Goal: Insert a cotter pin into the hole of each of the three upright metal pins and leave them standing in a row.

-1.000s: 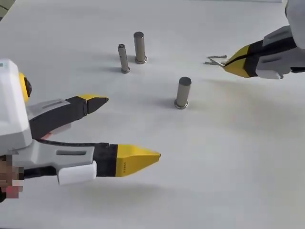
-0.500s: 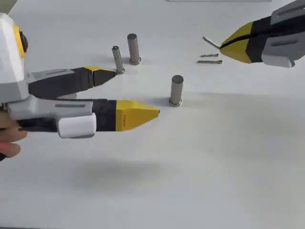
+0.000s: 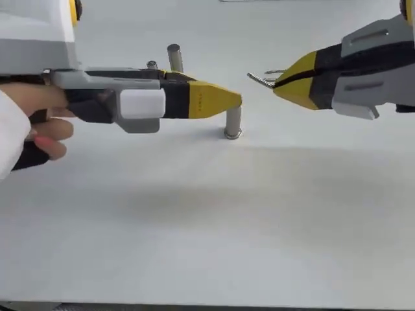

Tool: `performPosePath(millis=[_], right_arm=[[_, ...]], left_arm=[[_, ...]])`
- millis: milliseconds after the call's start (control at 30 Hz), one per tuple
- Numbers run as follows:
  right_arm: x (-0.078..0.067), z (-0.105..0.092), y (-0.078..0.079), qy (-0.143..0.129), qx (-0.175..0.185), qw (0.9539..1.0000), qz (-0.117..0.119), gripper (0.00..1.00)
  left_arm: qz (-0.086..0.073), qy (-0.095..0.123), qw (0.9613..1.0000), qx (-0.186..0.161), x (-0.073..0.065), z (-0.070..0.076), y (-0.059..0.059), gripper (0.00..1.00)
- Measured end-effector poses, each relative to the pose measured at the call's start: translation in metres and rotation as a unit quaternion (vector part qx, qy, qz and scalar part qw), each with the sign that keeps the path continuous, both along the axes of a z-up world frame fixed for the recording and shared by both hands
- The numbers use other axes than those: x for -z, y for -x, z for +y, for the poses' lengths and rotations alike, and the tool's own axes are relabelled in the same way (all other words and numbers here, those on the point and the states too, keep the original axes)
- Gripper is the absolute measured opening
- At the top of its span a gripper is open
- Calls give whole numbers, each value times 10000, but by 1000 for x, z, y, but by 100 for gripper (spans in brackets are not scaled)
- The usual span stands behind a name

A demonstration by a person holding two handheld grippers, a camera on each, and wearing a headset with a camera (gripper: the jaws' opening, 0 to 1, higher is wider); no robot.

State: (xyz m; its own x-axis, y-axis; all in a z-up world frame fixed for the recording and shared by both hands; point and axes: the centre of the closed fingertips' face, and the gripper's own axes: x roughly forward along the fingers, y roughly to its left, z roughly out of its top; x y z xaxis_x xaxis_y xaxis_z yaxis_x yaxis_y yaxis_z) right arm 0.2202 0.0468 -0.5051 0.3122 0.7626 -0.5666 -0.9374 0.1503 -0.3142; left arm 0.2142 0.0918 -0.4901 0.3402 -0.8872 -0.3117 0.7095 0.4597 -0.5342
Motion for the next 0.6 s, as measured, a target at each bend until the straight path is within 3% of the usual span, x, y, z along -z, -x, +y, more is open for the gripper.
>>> performPosePath(millis=[167,267,333,567,600], right_arm=[[0,0,1,1,-18,10000,-69,0],[1,0,6,24,-37,9999,-111,0],[2,1,5,25,-38,9999,-109,0],[4,2,10,59,-65,9999,-143,0],[3,3,9,47,-69,9999,-148,0]], left_arm=[[157,99,9997,159,1,-15,1,38],[394,147,9988,268,5,-23,4,30],[420,167,9986,287,7,-27,3,26],[693,241,9968,328,15,-38,3,16],[806,250,9960,310,17,-39,4,15]])
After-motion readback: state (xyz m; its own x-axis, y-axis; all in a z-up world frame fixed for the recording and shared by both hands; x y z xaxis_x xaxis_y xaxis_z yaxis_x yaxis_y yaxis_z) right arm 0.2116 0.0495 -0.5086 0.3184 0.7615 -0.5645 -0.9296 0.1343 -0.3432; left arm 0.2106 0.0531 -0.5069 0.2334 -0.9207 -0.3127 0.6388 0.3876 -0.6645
